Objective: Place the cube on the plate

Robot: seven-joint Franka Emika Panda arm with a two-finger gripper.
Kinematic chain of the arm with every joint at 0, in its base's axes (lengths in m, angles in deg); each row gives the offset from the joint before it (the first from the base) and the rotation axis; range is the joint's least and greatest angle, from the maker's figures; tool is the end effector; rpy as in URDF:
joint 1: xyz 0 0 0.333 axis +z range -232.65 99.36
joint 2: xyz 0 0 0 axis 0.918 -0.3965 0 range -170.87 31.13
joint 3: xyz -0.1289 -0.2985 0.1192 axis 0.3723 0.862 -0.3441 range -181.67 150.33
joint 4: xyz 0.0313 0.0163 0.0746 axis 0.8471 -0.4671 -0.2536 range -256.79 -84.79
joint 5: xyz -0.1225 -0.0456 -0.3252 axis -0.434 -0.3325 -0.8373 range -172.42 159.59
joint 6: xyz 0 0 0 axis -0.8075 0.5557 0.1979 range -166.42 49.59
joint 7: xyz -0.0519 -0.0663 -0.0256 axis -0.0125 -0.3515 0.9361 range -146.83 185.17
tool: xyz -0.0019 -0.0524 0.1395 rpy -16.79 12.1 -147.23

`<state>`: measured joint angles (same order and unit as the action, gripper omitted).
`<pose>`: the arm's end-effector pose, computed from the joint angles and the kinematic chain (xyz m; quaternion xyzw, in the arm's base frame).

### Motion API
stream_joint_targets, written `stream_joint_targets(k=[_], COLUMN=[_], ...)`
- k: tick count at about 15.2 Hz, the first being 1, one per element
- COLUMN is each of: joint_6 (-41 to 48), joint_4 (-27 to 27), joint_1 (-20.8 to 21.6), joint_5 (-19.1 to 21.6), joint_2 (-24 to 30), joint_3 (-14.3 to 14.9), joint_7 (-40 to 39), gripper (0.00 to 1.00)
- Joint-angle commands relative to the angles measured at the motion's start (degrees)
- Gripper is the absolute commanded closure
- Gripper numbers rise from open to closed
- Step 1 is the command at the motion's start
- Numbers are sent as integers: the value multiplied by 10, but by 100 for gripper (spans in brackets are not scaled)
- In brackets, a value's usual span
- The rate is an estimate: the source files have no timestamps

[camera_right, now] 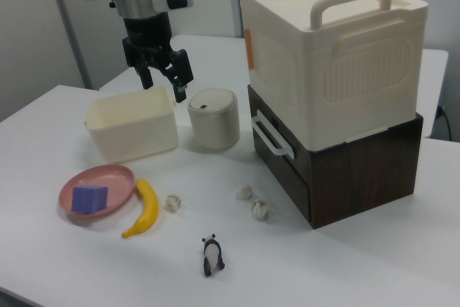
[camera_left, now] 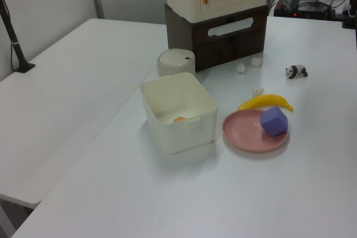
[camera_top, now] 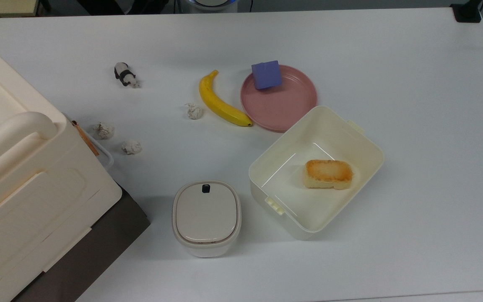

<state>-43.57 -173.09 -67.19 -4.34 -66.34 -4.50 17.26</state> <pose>0.4869 -0.0990 0.6296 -0.9956 0.0856 -0.0316 0.0204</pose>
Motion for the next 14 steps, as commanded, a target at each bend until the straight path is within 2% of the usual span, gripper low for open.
stream_joint_targets(k=[1, 4, 10, 14], joint_6=[16, 18, 23, 25], joint_4=[3, 3, 1, 0], joint_1=[-2, -2, 3, 2], joint_5=[25, 27, 25, 26], joint_2=[5, 6, 2, 2], joint_3=[-8, -11, -41, -44], joint_7=[31, 40, 73, 69], gripper=[0, 0, 0, 0])
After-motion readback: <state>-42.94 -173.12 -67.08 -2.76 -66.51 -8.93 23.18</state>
